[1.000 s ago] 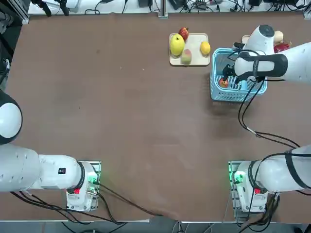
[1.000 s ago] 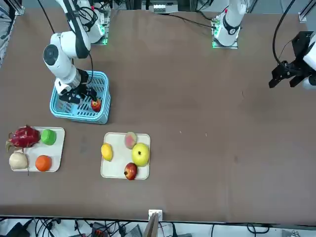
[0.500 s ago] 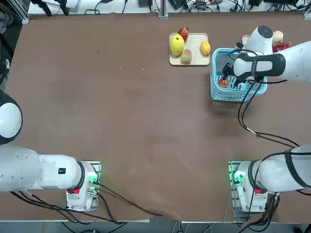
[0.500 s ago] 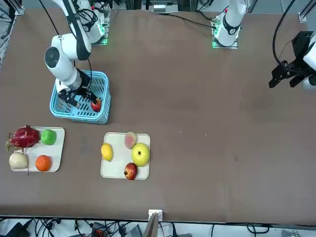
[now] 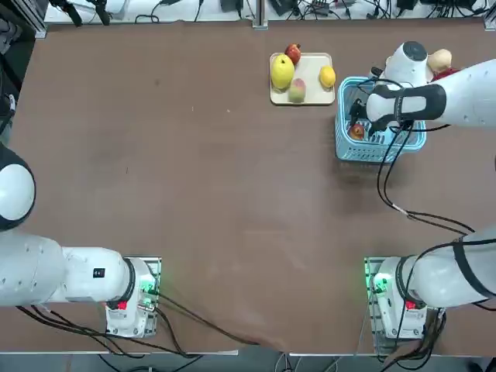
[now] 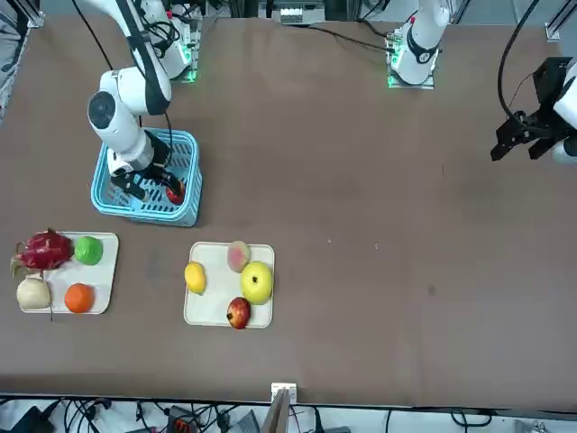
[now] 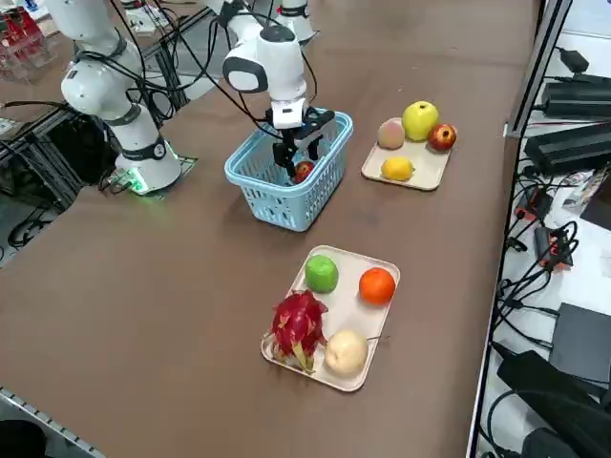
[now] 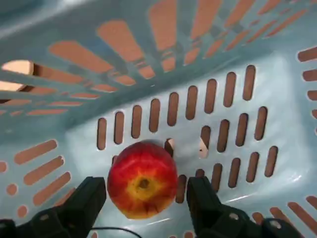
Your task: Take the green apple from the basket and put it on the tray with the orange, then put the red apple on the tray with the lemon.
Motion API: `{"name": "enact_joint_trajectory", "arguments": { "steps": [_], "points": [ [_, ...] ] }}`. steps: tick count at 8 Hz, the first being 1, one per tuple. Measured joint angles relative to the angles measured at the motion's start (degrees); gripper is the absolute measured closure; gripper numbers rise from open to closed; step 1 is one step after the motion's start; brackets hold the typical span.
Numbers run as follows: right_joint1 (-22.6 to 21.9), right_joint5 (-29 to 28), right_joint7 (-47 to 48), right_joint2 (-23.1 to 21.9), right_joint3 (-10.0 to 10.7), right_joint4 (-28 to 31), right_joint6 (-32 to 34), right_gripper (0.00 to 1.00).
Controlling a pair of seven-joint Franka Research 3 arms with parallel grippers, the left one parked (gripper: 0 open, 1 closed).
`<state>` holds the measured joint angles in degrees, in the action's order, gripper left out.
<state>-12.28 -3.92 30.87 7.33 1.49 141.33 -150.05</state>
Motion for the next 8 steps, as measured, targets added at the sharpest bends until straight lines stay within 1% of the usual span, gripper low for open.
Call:
{"name": "enact_joint_trajectory", "arguments": {
  "steps": [8],
  "points": [
    [-0.28,0.0,0.04,2.68,0.0,-1.36,-1.71,0.0]
  ]
}}
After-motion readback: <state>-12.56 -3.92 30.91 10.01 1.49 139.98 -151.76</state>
